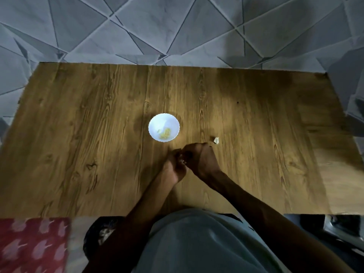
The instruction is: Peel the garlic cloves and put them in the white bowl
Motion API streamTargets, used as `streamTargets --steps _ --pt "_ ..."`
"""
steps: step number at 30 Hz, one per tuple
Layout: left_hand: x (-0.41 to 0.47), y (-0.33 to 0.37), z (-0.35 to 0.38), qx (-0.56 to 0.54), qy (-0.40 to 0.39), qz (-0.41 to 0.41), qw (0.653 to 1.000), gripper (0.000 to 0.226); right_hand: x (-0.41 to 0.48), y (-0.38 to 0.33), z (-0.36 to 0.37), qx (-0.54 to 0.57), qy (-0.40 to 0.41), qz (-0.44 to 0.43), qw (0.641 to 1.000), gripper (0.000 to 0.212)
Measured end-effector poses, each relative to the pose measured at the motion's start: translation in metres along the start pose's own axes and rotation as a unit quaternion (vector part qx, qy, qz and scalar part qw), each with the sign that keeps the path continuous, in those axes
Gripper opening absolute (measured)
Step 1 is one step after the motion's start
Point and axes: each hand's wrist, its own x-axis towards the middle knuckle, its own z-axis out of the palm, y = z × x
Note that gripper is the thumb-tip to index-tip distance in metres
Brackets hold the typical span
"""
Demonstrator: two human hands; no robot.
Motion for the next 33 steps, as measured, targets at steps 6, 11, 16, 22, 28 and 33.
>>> streamTargets --steps 6,11,16,22,28,33 --pt "-0.002 0.007 -0.013 -0.067 0.021 0.044 0.997 0.031 0.018 0.041 -0.016 0.082 0.072 0.02 0.994 0.031" --pt "-0.005 0.018 -0.037 -0.051 0.079 0.082 0.992 0.035 0.016 0.067 0.015 -0.053 -0.072 -0.143 0.986 0.042" --pt "-0.004 0.018 -0.051 -0.055 0.09 0.092 0.99 0.035 0.006 0.06 0.044 -0.155 -0.12 -0.311 0.93 0.035" --pt "-0.007 0.01 -0.057 -0.063 0.084 0.088 0.991 0.034 -0.021 0.1 0.026 -0.169 -0.103 -0.347 0.917 0.038" --pt "-0.011 0.0 -0.054 -0.071 0.079 0.085 0.991 0.034 -0.005 0.096 0.02 -0.171 -0.143 -0.343 0.913 0.039" --pt "-0.014 -0.005 -0.055 -0.088 0.077 0.09 0.989 0.034 -0.009 0.093 0.029 -0.223 -0.093 -0.356 0.903 0.027"
